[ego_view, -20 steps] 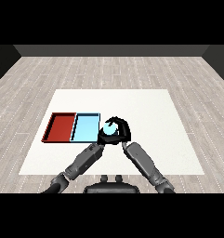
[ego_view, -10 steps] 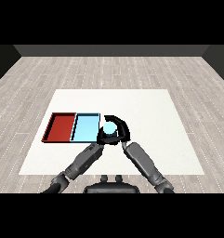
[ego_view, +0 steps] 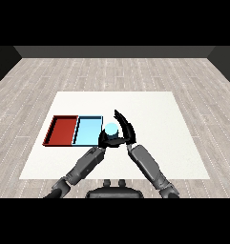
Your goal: Pick the blue can and put it in the blue box
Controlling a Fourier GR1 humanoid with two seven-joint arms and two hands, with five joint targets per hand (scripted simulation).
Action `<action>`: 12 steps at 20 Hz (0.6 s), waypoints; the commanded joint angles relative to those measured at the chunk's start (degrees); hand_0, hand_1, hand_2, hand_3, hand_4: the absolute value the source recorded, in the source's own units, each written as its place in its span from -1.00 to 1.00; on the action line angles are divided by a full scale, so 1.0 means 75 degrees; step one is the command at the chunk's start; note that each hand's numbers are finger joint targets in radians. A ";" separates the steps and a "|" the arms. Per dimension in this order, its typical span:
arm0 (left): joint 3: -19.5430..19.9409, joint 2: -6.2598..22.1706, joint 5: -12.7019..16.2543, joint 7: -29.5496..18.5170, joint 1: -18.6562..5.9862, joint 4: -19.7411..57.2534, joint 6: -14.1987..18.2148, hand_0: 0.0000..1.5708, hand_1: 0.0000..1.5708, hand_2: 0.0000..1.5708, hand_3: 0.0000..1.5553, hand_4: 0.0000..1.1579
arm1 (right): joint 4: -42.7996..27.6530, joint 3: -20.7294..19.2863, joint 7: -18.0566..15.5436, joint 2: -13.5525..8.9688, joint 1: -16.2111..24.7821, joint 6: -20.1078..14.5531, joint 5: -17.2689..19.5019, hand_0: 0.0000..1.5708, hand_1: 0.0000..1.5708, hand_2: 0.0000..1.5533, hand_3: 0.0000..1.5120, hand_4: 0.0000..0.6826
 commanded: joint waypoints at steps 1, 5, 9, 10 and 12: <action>0.0228 -0.0051 -0.0293 0.0240 0.0106 -0.0295 0.0173 1.00 1.00 1.00 0.96 0.97 | -0.0363 -0.0718 -0.0030 -0.0164 0.0169 0.0459 -0.0272 -1.00 -1.00 -1.00 -1.00 -1.00; 0.0740 -0.0012 -0.0550 0.0310 -0.0458 0.0325 0.0139 1.00 1.00 1.00 0.97 0.99 | -0.1570 -0.0759 0.0024 -0.0463 0.0998 0.0480 -0.0299 -1.00 -1.00 -1.00 -1.00 -1.00; 0.0999 0.0462 -0.0661 0.0313 -0.0601 0.0443 0.0174 1.00 1.00 1.00 0.97 0.99 | -0.2106 -0.1612 -0.0554 -0.0573 0.1722 0.0717 -0.1118 -1.00 -1.00 -1.00 -1.00 -1.00; 0.1049 0.0630 -0.0701 0.0185 -0.0426 0.0386 -0.0009 1.00 1.00 1.00 0.97 0.99 | -0.2152 -0.1793 -0.0785 -0.0701 0.2016 0.0965 -0.1287 -1.00 -1.00 -1.00 -1.00 -1.00; 0.1134 0.1212 -0.0766 0.0825 -0.0599 0.0316 -0.0028 1.00 1.00 1.00 0.95 0.98 | -0.2405 -0.2057 -0.0706 -0.0798 0.2284 0.1041 -0.1533 -1.00 -1.00 -1.00 -1.00 -1.00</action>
